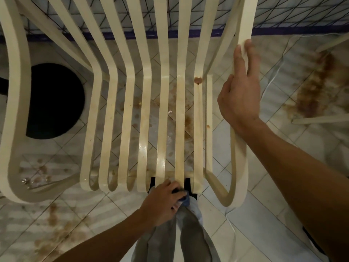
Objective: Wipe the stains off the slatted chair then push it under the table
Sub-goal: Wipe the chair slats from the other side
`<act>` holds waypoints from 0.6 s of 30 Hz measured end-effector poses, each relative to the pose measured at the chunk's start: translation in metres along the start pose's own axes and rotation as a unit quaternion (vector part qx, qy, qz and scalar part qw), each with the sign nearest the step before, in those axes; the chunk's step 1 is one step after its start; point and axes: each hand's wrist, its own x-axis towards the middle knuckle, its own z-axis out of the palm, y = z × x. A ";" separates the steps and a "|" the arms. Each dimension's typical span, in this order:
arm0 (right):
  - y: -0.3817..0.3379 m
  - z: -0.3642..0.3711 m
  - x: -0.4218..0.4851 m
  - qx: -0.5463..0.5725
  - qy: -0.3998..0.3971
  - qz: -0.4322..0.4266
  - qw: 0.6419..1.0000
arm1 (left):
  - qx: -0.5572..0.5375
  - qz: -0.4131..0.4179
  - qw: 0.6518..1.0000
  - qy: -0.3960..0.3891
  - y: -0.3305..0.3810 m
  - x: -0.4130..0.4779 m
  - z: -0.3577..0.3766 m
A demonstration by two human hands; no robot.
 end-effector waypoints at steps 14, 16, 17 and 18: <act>0.012 0.006 0.002 0.037 0.029 -0.034 0.998 | -0.131 -0.136 0.960 0.208 -0.038 0.129 -0.105; 0.013 0.007 0.002 0.051 0.029 -0.037 0.998 | -0.119 -0.135 0.954 0.241 -0.049 0.163 -0.125; 0.013 0.008 0.003 0.054 0.031 -0.038 0.997 | -0.113 -0.132 0.953 0.249 -0.053 0.179 -0.134; 0.013 0.009 0.003 0.053 0.033 -0.041 0.997 | -0.103 -0.128 0.953 0.256 -0.057 0.194 -0.141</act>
